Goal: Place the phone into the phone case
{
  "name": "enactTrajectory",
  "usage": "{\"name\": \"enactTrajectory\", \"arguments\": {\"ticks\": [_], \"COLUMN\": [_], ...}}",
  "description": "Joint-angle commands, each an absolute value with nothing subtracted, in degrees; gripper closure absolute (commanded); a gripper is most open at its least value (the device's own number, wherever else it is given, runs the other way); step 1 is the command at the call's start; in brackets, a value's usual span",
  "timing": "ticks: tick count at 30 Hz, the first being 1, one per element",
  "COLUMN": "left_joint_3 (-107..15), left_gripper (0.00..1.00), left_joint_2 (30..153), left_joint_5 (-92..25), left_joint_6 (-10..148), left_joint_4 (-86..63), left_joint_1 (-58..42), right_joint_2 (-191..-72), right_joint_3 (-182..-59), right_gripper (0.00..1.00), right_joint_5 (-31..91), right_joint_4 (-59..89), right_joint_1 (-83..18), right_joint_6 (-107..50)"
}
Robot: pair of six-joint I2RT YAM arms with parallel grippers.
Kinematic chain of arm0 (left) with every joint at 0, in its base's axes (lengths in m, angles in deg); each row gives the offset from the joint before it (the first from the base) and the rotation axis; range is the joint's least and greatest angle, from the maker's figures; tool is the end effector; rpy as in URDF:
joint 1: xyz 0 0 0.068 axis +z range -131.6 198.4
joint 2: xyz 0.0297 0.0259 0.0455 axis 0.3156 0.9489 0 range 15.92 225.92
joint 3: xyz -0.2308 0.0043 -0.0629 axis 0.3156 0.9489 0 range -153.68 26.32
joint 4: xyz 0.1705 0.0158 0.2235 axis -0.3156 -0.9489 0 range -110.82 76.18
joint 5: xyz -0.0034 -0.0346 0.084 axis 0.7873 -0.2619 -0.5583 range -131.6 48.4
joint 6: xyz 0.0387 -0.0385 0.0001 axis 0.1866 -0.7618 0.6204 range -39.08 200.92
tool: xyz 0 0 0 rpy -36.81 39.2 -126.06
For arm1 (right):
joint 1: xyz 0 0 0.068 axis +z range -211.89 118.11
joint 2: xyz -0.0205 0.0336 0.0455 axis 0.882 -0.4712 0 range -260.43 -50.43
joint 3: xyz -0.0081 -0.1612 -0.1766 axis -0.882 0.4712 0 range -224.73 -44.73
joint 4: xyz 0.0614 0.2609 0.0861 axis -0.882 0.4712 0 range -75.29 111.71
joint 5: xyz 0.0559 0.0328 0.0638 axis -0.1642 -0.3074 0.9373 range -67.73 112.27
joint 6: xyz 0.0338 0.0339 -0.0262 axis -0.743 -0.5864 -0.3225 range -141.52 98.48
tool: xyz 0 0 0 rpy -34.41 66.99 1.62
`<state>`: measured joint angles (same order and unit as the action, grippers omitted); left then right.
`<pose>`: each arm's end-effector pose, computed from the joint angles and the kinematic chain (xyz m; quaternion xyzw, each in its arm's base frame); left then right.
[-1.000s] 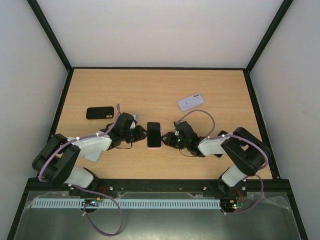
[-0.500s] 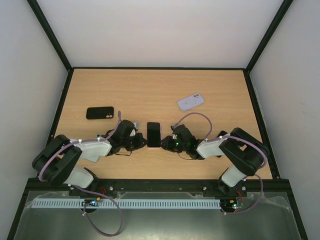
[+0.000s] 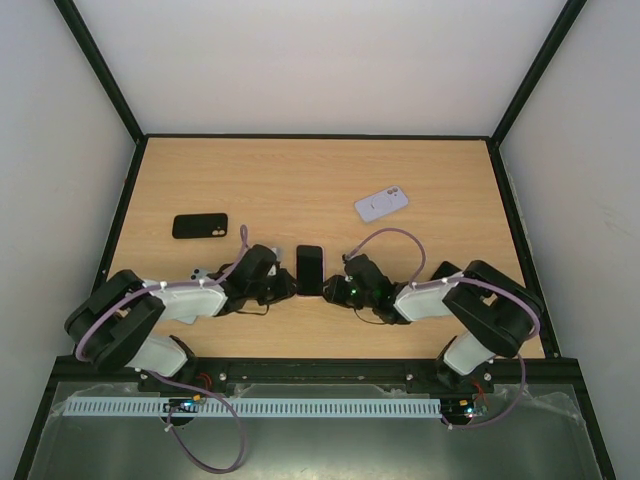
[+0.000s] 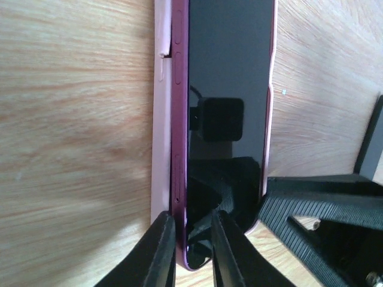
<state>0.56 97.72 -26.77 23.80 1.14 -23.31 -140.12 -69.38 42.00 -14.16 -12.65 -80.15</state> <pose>0.1941 -0.1855 0.0811 -0.0681 0.9016 -0.3883 0.1779 0.1689 0.2149 0.0625 -0.0053 0.8820 0.4503 0.1390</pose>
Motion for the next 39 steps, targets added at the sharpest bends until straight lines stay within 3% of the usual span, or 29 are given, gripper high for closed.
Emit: {"name": "enactTrajectory", "arguments": {"ticks": [1, 8, 19, 23, 30, 36, 39], "left_joint_3": [-1.0, -1.0, -1.7, -0.7, 1.6, 4.2, 5.0], "left_gripper": [0.79, 0.74, 0.88, 0.97, 0.97, 0.97, 0.97], "left_joint_2": [95.0, 92.8, 100.0, 101.3, 100.9, 96.1, 94.7], "left_joint_5": [-25.9, -25.2, -19.2, -18.7, -20.2, -22.3, -22.9], "left_joint_6": [25.3, 29.0, 30.3, 30.4, 30.9, 30.6, 30.6], "left_joint_4": [-0.6, -2.5, 4.9, 6.8, 5.6, 4.1, 4.0], "left_joint_1": [-23.0, -18.0, -16.7, -16.8, -16.8, -16.8, -16.8], "right_joint_2": [-136.7, -138.7, -145.6, -146.0, -144.5, -144.4, -144.3], "right_joint_3": [-71.7, -74.8, -77.6, -76.3, -74.7, -70.6, -71.1], "right_gripper": [0.73, 0.64, 0.58, 0.58, 0.58, 0.57, 0.57], "right_joint_5": [40.0, 38.5, 41.5, 46.7, 50.3, 55.7, 55.2], "right_joint_4": [-10.0, -8.4, -12.2, -20.9, -28.9, -44.4, -42.6], "right_joint_1": [-11.3, -14.3, -15.5, -15.5, -15.5, -15.2, -14.5], "right_joint_6": [-77.8, -77.1, -79.1, -82.8, -88.3, -97.6, -96.5]}}
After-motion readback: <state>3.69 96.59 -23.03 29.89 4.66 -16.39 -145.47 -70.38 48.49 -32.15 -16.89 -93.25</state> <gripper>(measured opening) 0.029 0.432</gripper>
